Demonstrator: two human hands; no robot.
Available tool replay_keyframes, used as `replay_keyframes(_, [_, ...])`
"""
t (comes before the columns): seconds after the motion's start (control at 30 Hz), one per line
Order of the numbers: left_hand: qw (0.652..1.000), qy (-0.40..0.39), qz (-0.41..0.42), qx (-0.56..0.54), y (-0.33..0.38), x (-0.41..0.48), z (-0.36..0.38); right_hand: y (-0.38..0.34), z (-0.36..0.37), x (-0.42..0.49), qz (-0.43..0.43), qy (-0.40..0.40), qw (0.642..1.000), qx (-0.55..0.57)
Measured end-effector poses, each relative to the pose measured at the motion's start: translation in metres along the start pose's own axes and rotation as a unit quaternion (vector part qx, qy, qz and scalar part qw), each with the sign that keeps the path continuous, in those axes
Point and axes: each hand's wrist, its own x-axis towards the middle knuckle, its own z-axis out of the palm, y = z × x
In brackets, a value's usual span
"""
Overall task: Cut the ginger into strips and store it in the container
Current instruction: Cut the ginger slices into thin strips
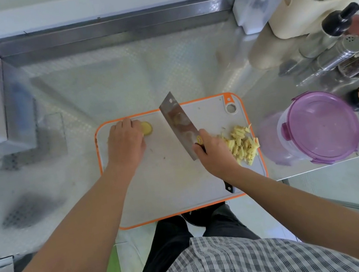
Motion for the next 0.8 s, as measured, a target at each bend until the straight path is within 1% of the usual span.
replay_keyframes(0.2, [0.998,-0.006,0.016,-0.062,0.001,0.007,0.000,-0.001,0.001,0.002,-0.006,-0.003,1.000,0.005])
replay_keyframes(0.3, [0.997,-0.006,0.029,-0.070,0.001,0.006,-0.001,-0.002,0.002,0.001,-0.007,-0.011,1.000,0.006])
replay_keyframes(0.53, [0.999,-0.009,0.031,-0.034,0.002,-0.004,-0.002,-0.006,0.004,-0.001,-0.001,-0.026,0.999,0.021])
replay_keyframes(0.7, [0.999,-0.007,0.040,0.021,-0.002,-0.008,0.001,-0.006,0.004,0.001,0.064,-0.031,0.994,0.085])
replay_keyframes(0.8, [0.999,0.007,0.044,0.025,-0.001,-0.007,0.003,-0.005,0.010,-0.001,0.082,-0.030,0.994,0.066])
